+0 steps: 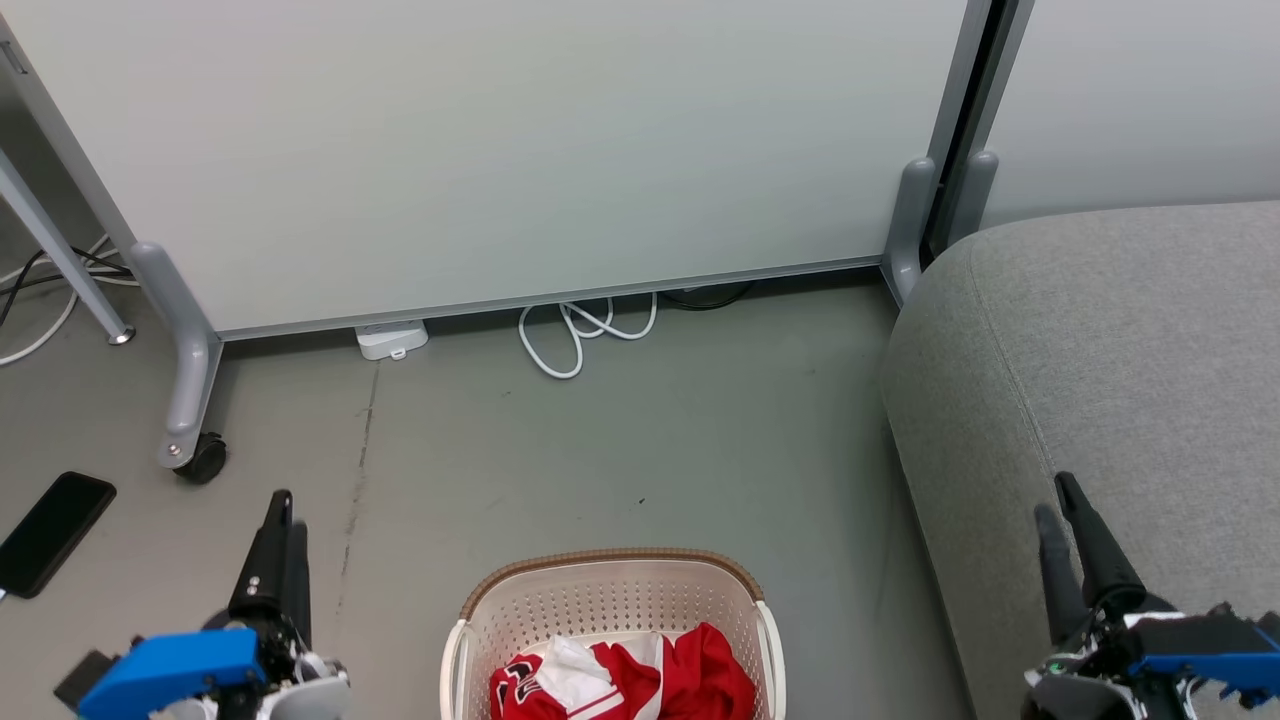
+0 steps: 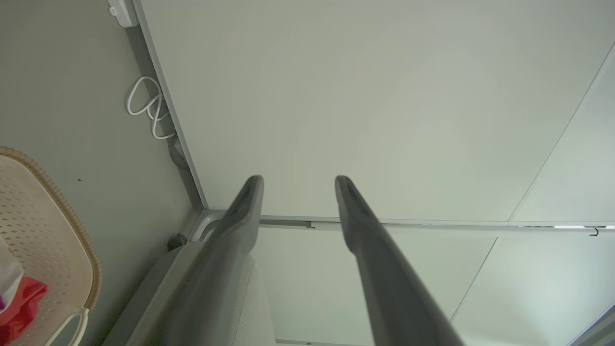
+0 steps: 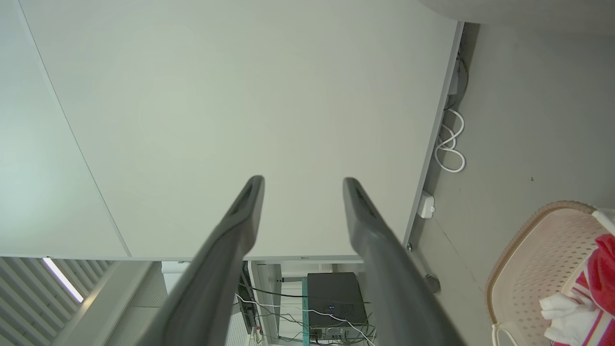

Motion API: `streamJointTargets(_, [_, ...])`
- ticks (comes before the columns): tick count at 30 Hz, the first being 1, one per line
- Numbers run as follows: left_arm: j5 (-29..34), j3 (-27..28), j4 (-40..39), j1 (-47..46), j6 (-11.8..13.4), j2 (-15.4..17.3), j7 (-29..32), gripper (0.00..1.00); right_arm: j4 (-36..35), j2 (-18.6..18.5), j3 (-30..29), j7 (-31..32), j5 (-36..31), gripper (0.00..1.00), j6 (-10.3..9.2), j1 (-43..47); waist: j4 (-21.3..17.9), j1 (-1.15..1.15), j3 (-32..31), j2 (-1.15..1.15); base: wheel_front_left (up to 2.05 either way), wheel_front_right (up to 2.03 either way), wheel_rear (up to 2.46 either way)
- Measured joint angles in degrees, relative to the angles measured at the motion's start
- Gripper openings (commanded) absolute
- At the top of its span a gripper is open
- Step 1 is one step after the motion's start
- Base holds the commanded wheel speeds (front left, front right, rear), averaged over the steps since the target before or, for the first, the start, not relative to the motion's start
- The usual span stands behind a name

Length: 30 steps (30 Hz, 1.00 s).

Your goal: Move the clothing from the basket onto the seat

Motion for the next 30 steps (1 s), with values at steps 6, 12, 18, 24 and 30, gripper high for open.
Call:
streamJointTargets(6, [0.2,-0.5,1.4,2.1,0.0,-0.5,-1.1,1.00,1.3,0.3,0.8,-1.1,-0.4,1.00,-0.08,1.4,0.0,0.00,0.0,0.00,0.00,0.00,0.00])
streamJointTargets(12, [2.6,-1.1,1.0,2.1,0.3,-0.5,-2.7,1.00,1.3,0.3,1.4,-2.7,-3.1,1.00,-0.08,1.4,0.0,0.00,0.0,0.00,0.00,0.00,0.00])
streamJointTargets(18, [6.9,-1.6,0.0,2.1,1.4,-0.4,-4.3,1.00,1.3,0.3,1.7,-4.3,-8.1,1.00,-0.08,1.2,0.0,0.00,0.1,0.00,0.00,0.00,0.00])
streamJointTargets(24, [13.0,-2.9,-1.1,2.1,2.3,-0.4,-5.7,1.00,0.8,0.2,1.7,-5.7,-16.1,1.00,-0.08,1.1,0.0,0.00,0.2,0.00,0.00,0.00,0.00])
streamJointTargets(30, [21.5,-3.9,-2.2,2.1,2.9,-0.4,-7.2,1.00,-0.2,0.2,1.8,-7.1,-25.6,1.00,-0.08,1.0,0.1,0.00,0.3,0.00,0.00,0.00,0.00])
